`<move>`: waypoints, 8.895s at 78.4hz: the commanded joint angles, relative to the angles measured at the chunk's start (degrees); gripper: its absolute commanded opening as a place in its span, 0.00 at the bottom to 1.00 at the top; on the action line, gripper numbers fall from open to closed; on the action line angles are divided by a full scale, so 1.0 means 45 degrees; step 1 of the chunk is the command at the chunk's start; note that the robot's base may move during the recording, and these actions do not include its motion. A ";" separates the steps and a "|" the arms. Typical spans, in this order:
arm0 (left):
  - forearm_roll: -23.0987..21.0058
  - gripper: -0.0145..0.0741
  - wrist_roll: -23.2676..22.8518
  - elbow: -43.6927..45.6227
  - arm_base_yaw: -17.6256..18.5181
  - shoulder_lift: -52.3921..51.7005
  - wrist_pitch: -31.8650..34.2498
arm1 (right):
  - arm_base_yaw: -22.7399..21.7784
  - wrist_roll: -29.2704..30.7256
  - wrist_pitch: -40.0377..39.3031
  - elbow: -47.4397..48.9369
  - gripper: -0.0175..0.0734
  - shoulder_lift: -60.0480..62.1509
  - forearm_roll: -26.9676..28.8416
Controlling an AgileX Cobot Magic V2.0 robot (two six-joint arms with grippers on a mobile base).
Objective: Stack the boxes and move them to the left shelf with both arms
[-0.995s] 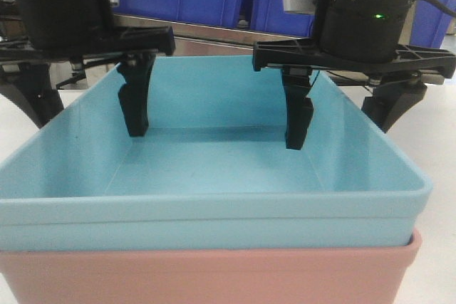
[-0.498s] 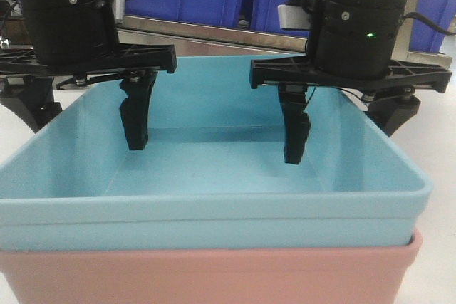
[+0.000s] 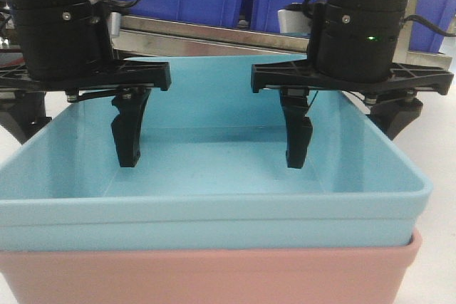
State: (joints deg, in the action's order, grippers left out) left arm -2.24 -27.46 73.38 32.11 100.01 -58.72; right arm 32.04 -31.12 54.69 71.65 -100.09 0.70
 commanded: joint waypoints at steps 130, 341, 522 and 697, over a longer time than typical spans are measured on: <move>-0.0981 0.17 -0.1579 0.1725 0.0319 -0.1564 -0.2443 | -0.0016 -0.0844 0.2973 0.2319 0.27 0.1618 -0.0820; -0.0069 0.16 -0.4292 -0.0791 0.3823 -0.6447 -0.3700 | 0.4579 -0.5291 0.4713 -0.0999 0.27 0.7127 -0.2116; -0.0187 0.16 -0.4259 -0.0791 0.3823 -0.6447 -0.3700 | 0.4579 -0.5291 0.4515 -0.0999 0.27 0.7127 -0.2118; -0.0325 0.16 -0.4259 -0.0791 0.3823 -0.6447 -0.3700 | 0.4579 -0.5291 0.4515 -0.0999 0.27 0.7127 -0.2118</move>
State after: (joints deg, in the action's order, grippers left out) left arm -1.24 -46.63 67.78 48.57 73.17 -72.55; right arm 52.50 -55.00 72.11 65.07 -70.00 -8.47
